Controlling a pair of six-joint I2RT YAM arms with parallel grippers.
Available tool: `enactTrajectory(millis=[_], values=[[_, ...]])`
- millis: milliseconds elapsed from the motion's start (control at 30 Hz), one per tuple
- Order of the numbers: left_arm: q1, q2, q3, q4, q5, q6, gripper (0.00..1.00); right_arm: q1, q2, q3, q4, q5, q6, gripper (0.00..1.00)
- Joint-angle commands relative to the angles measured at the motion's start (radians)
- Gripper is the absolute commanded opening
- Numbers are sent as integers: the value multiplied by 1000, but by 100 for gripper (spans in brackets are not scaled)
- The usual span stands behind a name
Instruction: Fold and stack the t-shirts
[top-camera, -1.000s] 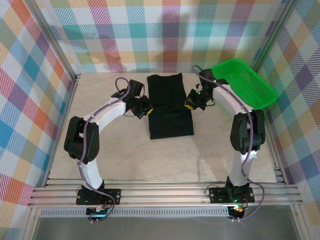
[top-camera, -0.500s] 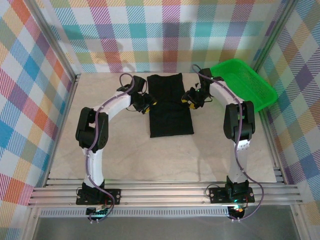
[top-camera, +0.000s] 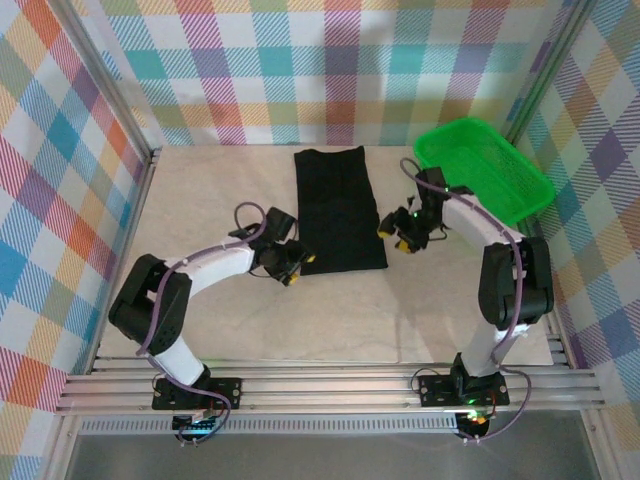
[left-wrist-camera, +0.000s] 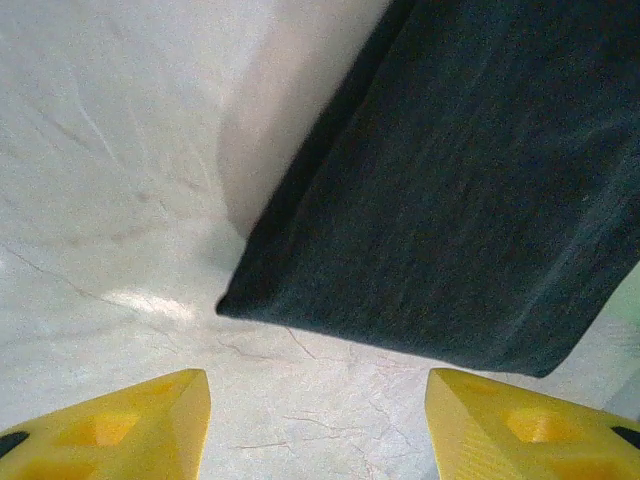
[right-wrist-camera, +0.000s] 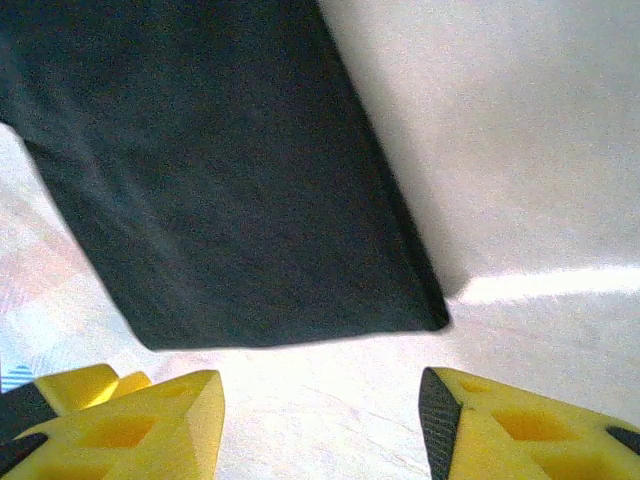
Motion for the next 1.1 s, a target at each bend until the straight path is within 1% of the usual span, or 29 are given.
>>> enactTrajectory(millis=[0, 100, 233, 367, 467, 600, 633, 667, 733, 833, 967, 1067], values=[[0, 49, -15, 139, 8, -131, 57, -1, 4, -83, 103, -69, 60, 55], [2, 87, -17, 137, -7, -147, 53, -1, 33, -108, 139, -91, 88, 55], [8, 135, -7, 178, -22, -143, 47, -1, 103, -89, 146, -104, 105, 52], [12, 181, 26, 187, -34, -126, 34, -1, 154, -59, 173, -123, 131, 45], [17, 190, 37, 192, -50, -119, 23, 0, 181, -38, 182, -133, 155, 33], [31, 177, 58, 163, -67, -90, 1, 2, 170, -26, 208, -121, 181, 9], [34, 161, 60, 147, -77, -80, 0, 4, 155, -19, 208, -112, 178, 3], [35, 147, 62, 132, -85, -68, 0, 6, 139, -14, 203, -102, 173, 0], [37, 105, 62, 96, -89, -41, 0, 10, 103, -1, 171, -85, 156, 0], [37, 60, 51, 39, -50, -7, 0, 16, 52, -19, 131, -84, 137, 0], [27, -14, -25, 10, 17, 33, 0, 39, -38, -111, 103, -94, 113, 0], [2, -91, -88, -88, 59, 91, 0, 82, -114, -204, 75, -97, 93, 0]])
